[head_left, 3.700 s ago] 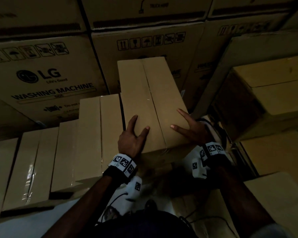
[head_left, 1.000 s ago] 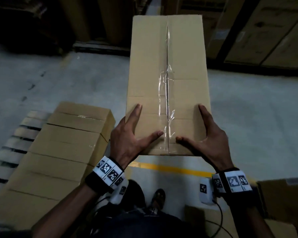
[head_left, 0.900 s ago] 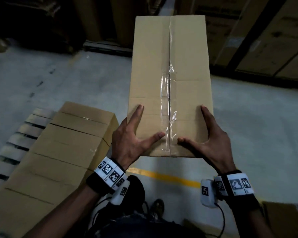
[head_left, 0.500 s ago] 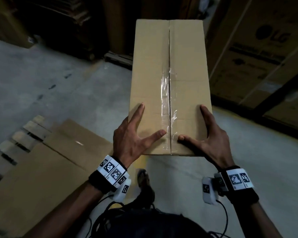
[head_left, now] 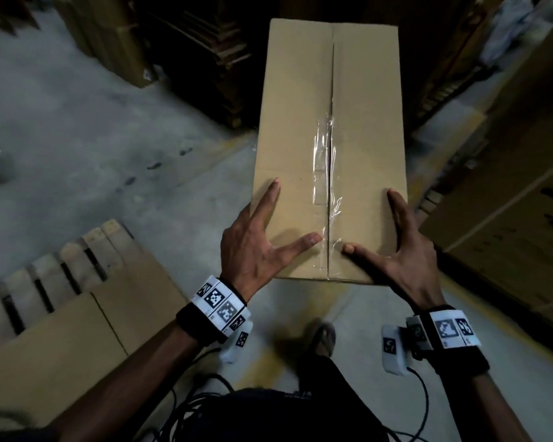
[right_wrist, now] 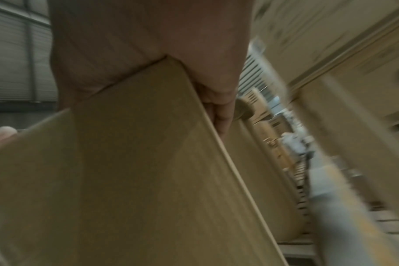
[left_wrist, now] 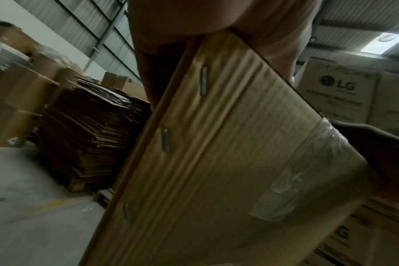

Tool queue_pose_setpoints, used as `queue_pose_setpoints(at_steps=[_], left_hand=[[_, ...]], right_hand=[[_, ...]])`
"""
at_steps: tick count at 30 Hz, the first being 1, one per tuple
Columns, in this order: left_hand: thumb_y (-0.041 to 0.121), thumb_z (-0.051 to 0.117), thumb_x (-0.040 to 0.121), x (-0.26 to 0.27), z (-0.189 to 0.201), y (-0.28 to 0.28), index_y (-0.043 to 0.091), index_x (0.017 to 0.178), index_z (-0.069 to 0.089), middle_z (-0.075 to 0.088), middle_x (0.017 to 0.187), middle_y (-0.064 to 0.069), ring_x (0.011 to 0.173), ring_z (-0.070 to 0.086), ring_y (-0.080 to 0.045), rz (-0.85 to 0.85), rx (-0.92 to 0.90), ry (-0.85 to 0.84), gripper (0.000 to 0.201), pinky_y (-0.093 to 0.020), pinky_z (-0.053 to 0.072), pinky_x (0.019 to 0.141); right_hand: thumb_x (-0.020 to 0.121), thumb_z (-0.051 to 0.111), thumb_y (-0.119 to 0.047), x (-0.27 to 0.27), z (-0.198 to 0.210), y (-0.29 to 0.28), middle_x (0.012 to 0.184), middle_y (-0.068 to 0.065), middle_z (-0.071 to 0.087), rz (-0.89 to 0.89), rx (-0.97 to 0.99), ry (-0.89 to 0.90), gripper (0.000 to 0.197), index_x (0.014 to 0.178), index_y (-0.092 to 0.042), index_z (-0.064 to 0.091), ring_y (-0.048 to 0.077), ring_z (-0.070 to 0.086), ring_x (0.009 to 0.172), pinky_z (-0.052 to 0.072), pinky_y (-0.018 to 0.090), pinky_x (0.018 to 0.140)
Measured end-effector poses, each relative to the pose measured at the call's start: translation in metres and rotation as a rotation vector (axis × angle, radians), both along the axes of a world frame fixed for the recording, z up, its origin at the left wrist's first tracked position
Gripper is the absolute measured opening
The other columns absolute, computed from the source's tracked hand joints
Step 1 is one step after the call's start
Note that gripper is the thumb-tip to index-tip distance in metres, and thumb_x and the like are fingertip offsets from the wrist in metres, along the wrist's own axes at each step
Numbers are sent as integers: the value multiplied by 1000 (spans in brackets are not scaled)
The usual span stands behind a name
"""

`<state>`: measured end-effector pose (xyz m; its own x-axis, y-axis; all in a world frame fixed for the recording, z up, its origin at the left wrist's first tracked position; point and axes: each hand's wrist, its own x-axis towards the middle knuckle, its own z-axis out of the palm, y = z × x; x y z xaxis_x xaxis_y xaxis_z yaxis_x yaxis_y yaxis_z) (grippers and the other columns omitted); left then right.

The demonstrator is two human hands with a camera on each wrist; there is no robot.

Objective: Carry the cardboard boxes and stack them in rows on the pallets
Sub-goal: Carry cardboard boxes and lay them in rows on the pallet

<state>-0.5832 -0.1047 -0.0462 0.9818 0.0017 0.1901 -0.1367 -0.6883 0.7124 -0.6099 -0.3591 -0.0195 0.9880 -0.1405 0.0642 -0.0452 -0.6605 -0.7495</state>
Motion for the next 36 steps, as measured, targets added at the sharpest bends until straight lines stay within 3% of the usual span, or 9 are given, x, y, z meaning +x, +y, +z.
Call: queue_pose_setpoints(at_steps=[4, 9, 12, 18, 25, 29, 33, 36], left_hand=[[97, 57, 63, 84, -13, -17, 50, 159, 16, 44, 159, 8, 140, 49, -15, 106, 9, 13, 114, -39, 43, 114], [99, 61, 55, 185, -16, -40, 53, 158, 14, 42, 160, 5, 142, 46, -20, 258, 42, 82, 122, -43, 42, 115], [98, 65, 51, 240, -14, -55, 58, 156, 13, 42, 159, 8, 142, 45, -17, 364, 12, 125, 124, -39, 40, 117], [93, 72, 50, 327, -15, -53, 58, 155, 21, 53, 150, 9, 134, 54, -13, 577, -4, 130, 121, -30, 44, 112], [92, 72, 51, 432, -39, 7, 57, 155, 21, 56, 148, 6, 131, 55, -14, 769, -72, 163, 121, -27, 45, 109], [93, 72, 51, 503, -53, 70, 59, 154, 19, 56, 147, 4, 131, 56, -17, 866, -112, 164, 121, -30, 46, 109], [96, 69, 49, 565, -50, 140, 58, 154, 21, 60, 141, 1, 127, 58, -19, 945, -133, 187, 121, -33, 47, 108], [97, 68, 50, 603, -43, 199, 57, 154, 22, 59, 143, 0, 128, 58, -19, 988, -136, 185, 121, -32, 47, 108]], right_hand=[[64, 87, -67, 111, -15, -18, 163, -10, 34, 120, 58, 11, 115, 155, -58, 18, 23, 39, 145, 36, 50, 119], [62, 89, -65, 252, -22, -36, 158, -10, 43, 231, 52, 27, 113, 153, -58, 22, 20, 48, 139, 41, 45, 116], [61, 89, -65, 332, -15, -42, 155, -9, 48, 312, 38, 15, 114, 154, -55, 24, 16, 50, 135, 42, 40, 115], [58, 87, -74, 467, -19, -24, 154, -7, 50, 509, 8, 85, 116, 151, -63, 20, 22, 54, 134, 46, 51, 111], [59, 89, -70, 610, -34, 66, 158, -11, 43, 712, -51, 78, 117, 155, -54, 24, 16, 47, 139, 42, 47, 116], [62, 87, -68, 695, -34, 147, 161, -13, 38, 801, -140, 41, 116, 157, -50, 23, 17, 42, 143, 35, 34, 113], [59, 85, -73, 771, -26, 228, 162, -7, 39, 878, -141, 93, 118, 155, -55, 19, 26, 43, 144, 40, 52, 116], [57, 84, -79, 823, -23, 296, 160, -4, 42, 928, -151, 89, 120, 153, -59, 16, 28, 46, 142, 41, 54, 115]])
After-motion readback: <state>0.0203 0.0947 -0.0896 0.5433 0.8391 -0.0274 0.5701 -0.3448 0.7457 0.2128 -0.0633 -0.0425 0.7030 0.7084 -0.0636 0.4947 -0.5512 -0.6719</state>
